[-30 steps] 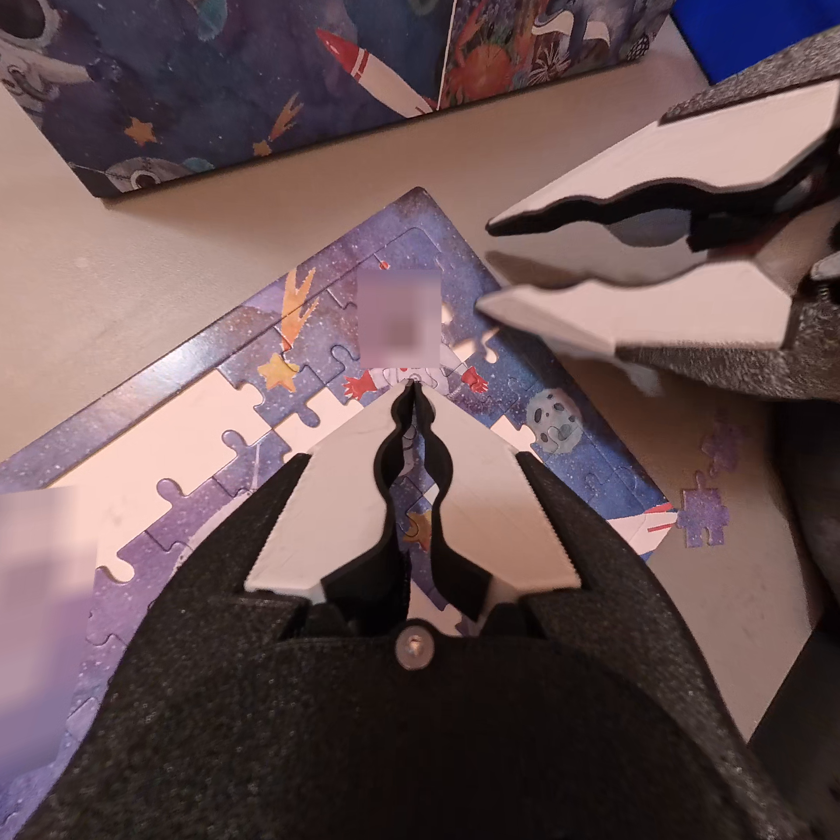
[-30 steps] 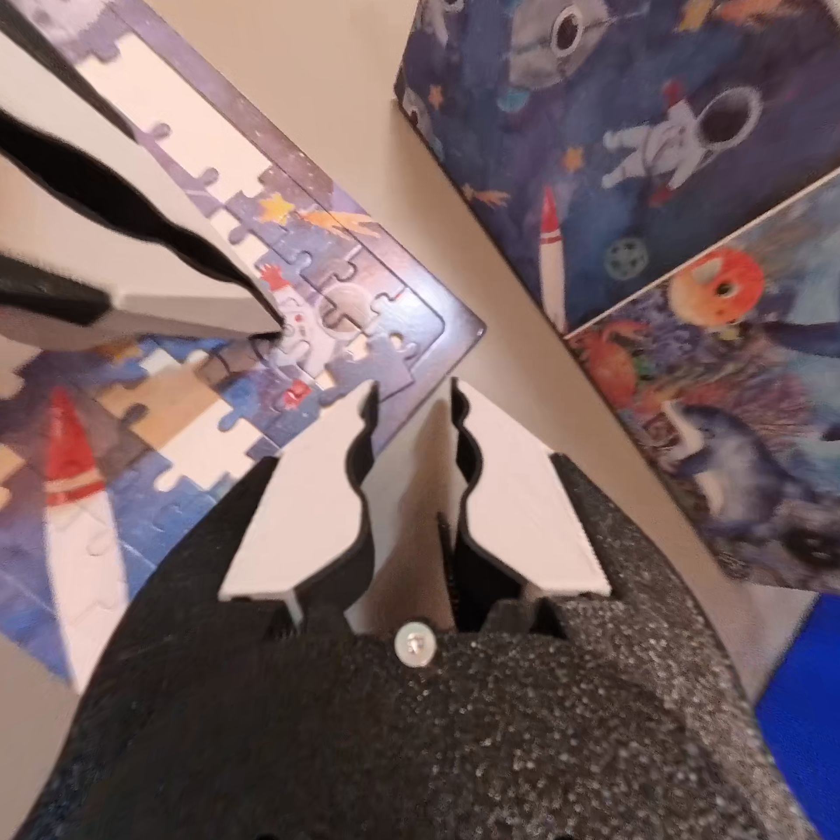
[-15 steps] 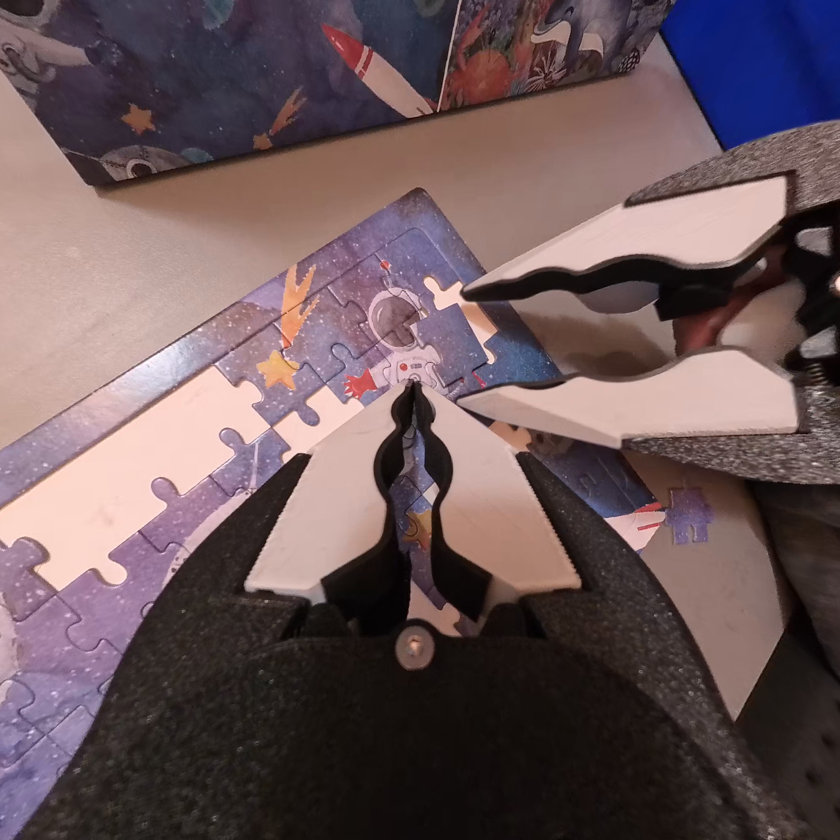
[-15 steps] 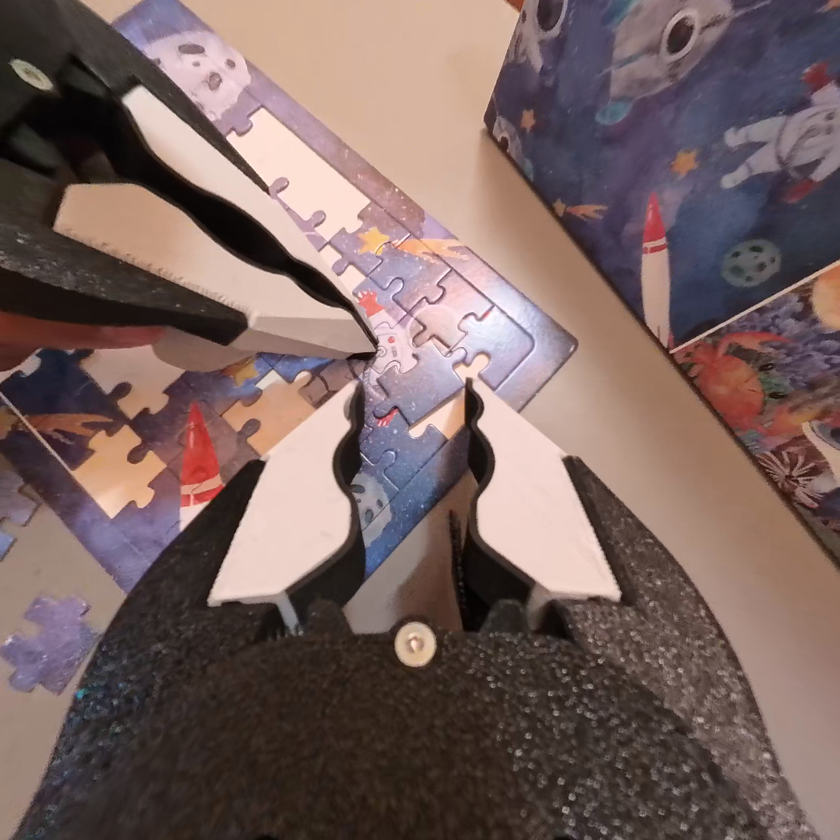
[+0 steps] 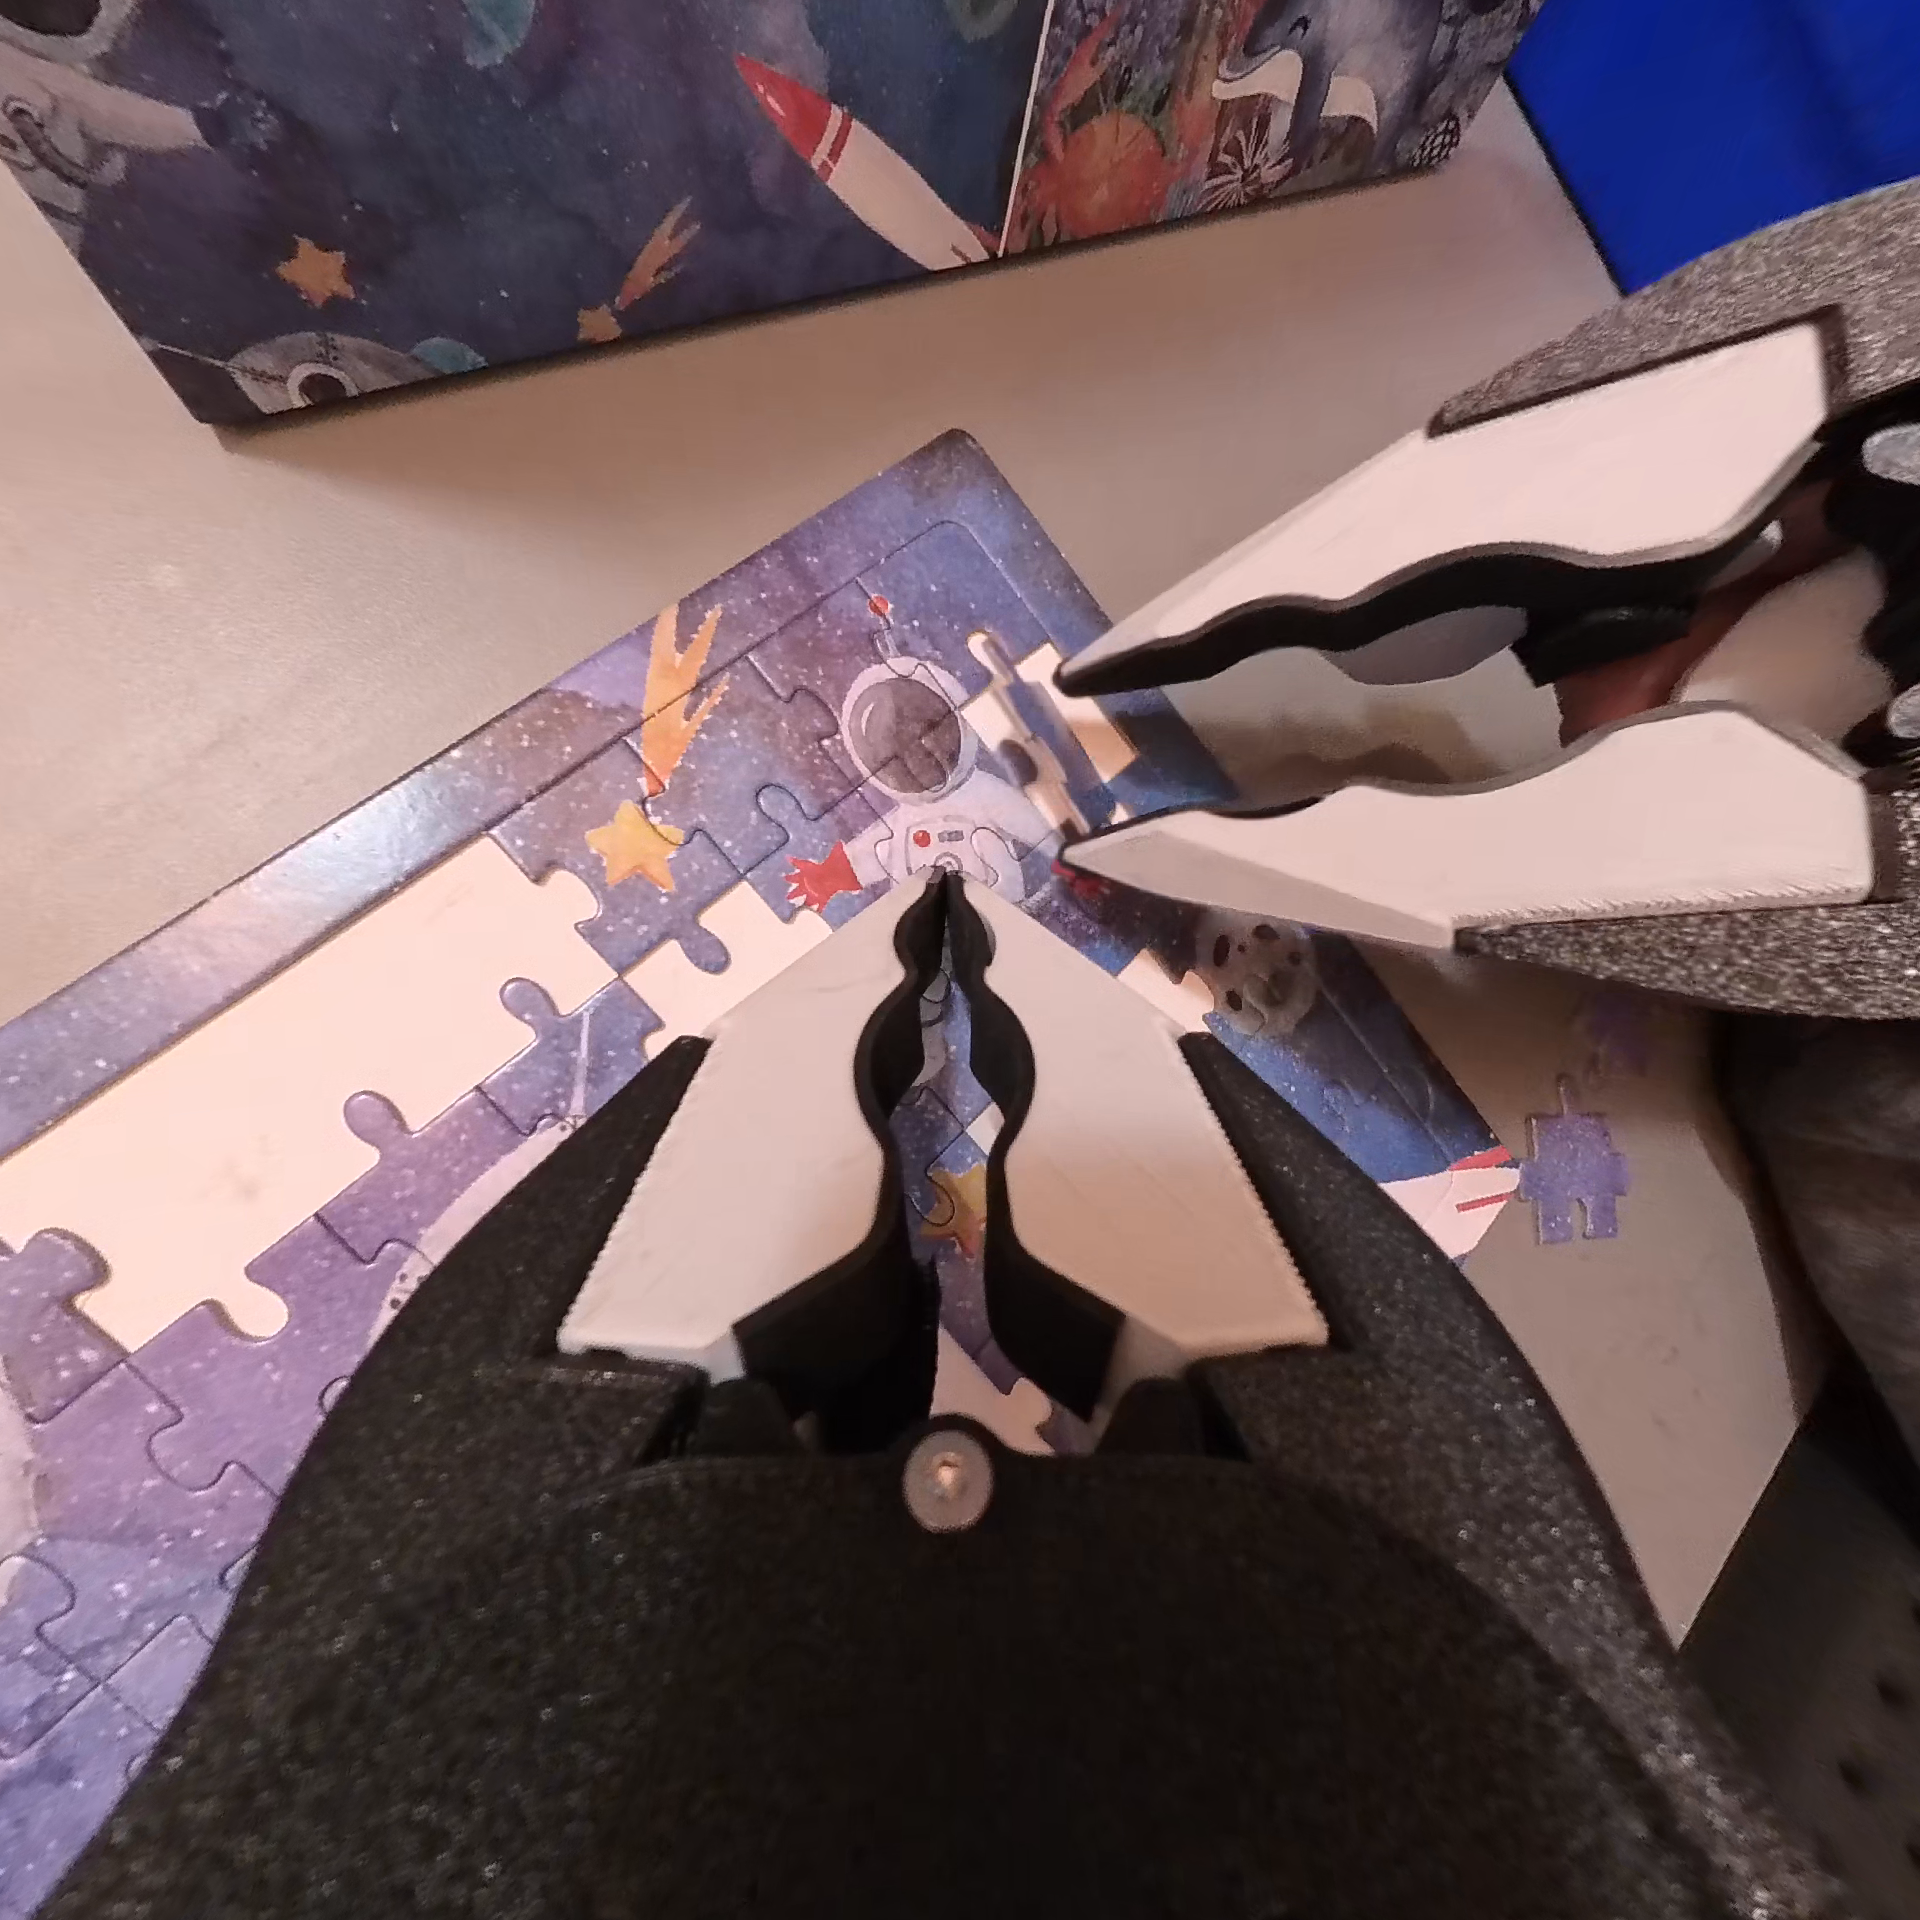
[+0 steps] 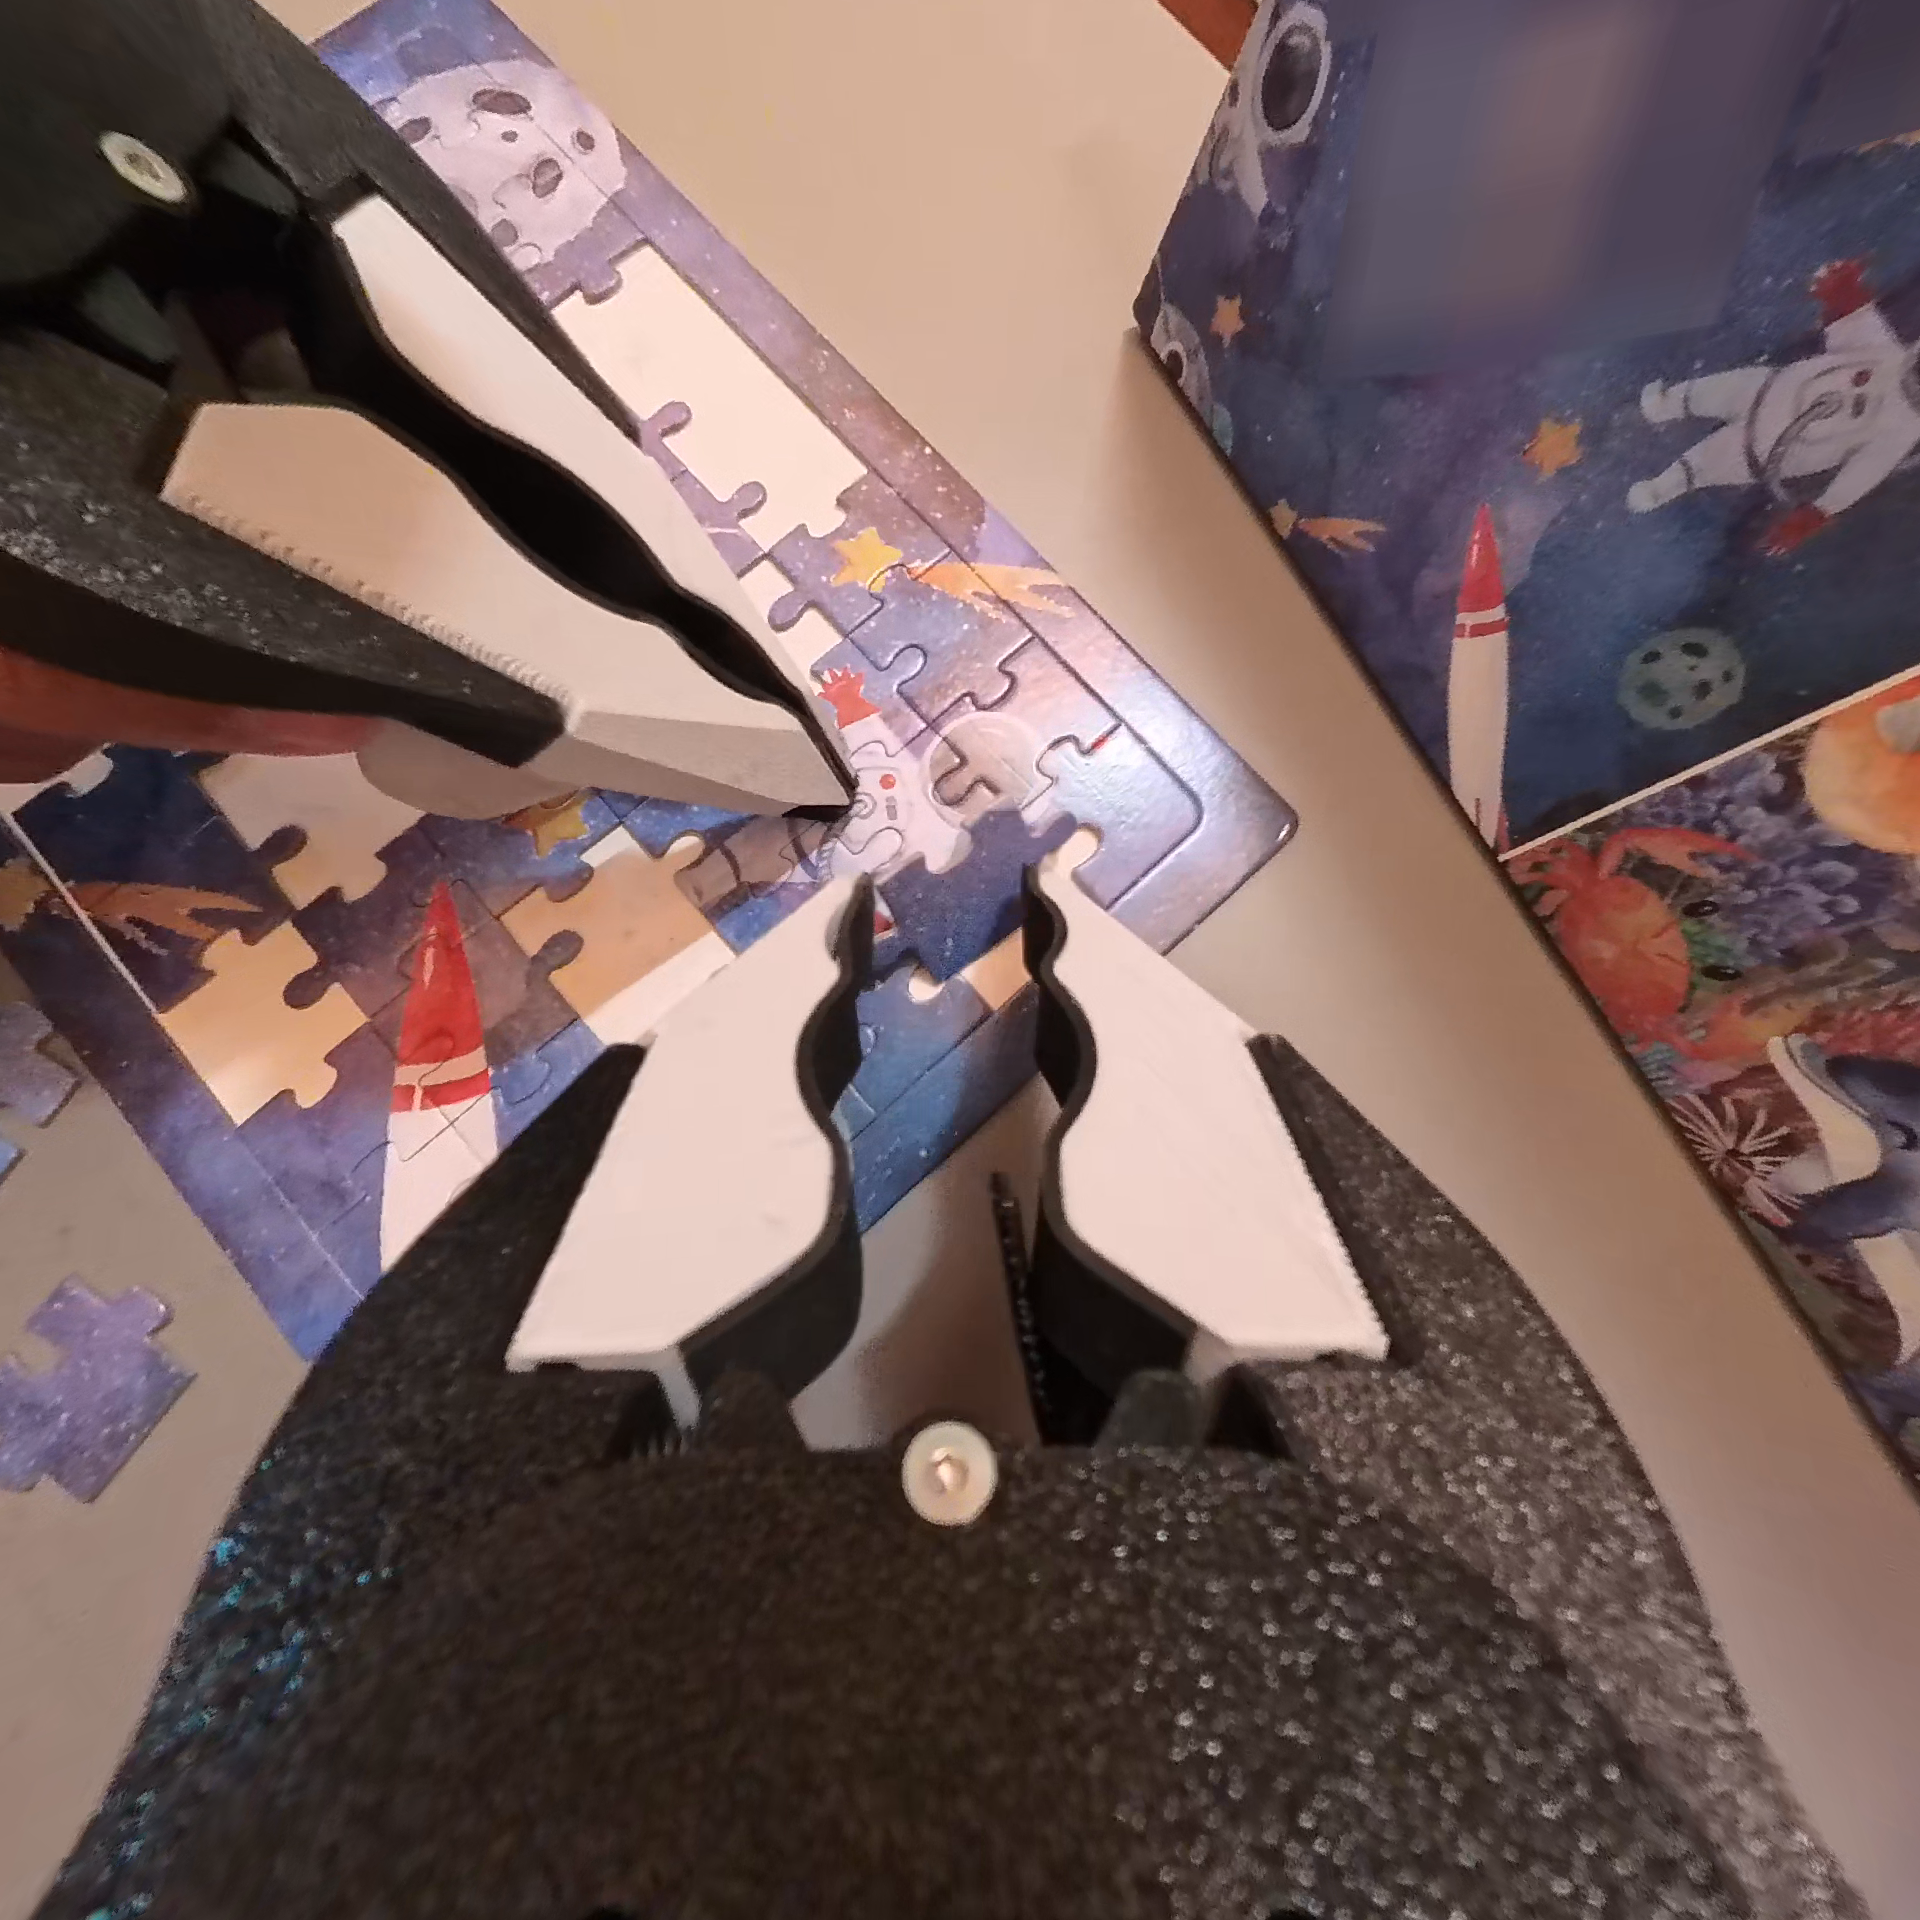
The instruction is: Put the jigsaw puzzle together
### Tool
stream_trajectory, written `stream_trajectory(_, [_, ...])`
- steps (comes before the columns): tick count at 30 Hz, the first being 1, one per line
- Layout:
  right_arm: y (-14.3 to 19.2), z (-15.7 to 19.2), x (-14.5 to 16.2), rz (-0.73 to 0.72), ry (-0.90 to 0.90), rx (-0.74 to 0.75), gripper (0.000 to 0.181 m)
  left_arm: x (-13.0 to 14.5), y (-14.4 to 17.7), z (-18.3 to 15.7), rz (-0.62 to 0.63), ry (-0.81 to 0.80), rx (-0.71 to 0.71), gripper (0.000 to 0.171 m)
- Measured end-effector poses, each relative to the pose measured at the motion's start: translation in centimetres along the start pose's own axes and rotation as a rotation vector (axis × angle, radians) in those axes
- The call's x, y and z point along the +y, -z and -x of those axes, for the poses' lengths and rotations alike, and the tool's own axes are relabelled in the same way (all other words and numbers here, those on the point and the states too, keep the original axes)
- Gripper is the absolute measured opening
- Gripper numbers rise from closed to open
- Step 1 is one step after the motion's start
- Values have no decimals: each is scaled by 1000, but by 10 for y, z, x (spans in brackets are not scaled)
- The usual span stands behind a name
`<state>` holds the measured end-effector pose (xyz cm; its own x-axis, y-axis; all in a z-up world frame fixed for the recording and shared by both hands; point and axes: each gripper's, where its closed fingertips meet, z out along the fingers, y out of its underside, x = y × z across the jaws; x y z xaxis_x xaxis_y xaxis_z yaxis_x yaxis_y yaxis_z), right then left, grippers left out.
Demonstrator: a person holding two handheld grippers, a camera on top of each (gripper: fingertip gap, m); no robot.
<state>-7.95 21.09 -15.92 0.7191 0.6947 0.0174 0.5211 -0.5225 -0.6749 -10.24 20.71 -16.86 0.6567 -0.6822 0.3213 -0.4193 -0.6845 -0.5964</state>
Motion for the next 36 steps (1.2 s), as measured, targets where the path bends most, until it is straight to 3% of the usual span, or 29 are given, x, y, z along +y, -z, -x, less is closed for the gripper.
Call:
stream_trajectory(7, [12, -5, 0, -39, -18, -46, 40, 0, 0, 0, -1, 1, 4, 0])
stream_trajectory(12, [-7, -3, 8, -16, 1, -61, 53, 0, 0, 0, -1, 5, 4, 0])
stream_trajectory(20, [-10, 0, 4, -12, -5, -41, 48, 0, 0, 0, -2, 9, 2, 0])
stream_trajectory(22, [-10, 6, 4, -17, 8, -67, 36, 0, 0, 0, -2, 14, 4, 0])
stream_trajectory(36, [3, -12, 4, 61, 103, -56, 36, 0, 0, 0, 0, 10, 4, 0])
